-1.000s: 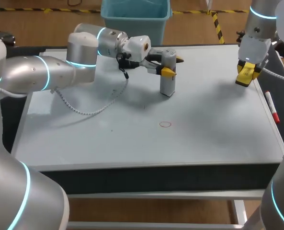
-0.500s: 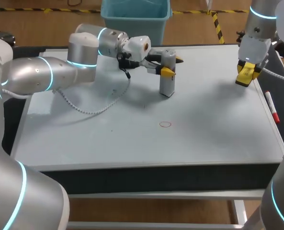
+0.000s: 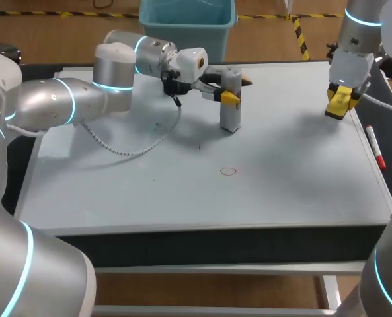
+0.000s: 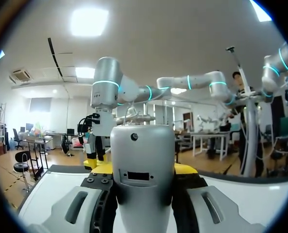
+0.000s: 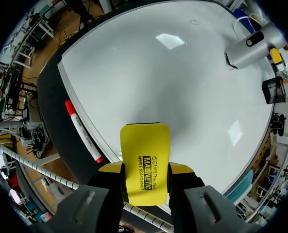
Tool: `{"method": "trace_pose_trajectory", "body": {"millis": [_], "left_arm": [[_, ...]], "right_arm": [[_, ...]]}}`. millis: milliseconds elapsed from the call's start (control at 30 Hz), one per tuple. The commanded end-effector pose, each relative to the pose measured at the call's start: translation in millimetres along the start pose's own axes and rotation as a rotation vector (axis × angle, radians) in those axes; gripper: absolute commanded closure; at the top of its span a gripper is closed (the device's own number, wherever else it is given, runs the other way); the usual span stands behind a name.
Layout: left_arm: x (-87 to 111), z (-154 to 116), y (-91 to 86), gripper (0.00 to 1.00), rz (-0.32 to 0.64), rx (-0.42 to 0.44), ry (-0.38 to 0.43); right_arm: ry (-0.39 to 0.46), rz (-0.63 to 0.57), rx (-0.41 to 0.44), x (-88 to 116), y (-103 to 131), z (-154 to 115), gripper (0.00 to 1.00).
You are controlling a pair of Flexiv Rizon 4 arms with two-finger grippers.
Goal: Pick up the inspection probe, press it on each red-marked spot on the whiteboard one by one, put down the probe, pick up the eraser, and wipe off all the red marks.
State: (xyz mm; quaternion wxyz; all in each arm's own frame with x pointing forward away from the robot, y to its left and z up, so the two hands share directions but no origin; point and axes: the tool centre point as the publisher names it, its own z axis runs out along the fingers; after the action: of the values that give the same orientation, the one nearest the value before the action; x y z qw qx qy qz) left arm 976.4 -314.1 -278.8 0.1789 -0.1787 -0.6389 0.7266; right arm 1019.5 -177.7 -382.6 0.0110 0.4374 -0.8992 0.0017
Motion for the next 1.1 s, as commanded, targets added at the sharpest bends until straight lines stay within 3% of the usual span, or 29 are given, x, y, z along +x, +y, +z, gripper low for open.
{"method": "trace_pose_trajectory", "body": {"millis": [33,500,1100], "left_arm": [[5.8,-2.7,-12.2,1.0,-0.001,-0.006,-0.005],[46.9,-50.8,-58.6,1.0,0.081,-0.014,-0.11],[101.3,-143.7,-77.0,1.0,0.106,-0.059,-0.303]], "right_arm": [[0.003,-0.002,0.0,-0.2,-1.3,-0.5,1.0],[0.003,-0.002,0.0,-0.2,-1.3,-0.5,1.0],[0.003,-0.002,0.0,-0.2,-1.3,-0.5,1.0]]}}
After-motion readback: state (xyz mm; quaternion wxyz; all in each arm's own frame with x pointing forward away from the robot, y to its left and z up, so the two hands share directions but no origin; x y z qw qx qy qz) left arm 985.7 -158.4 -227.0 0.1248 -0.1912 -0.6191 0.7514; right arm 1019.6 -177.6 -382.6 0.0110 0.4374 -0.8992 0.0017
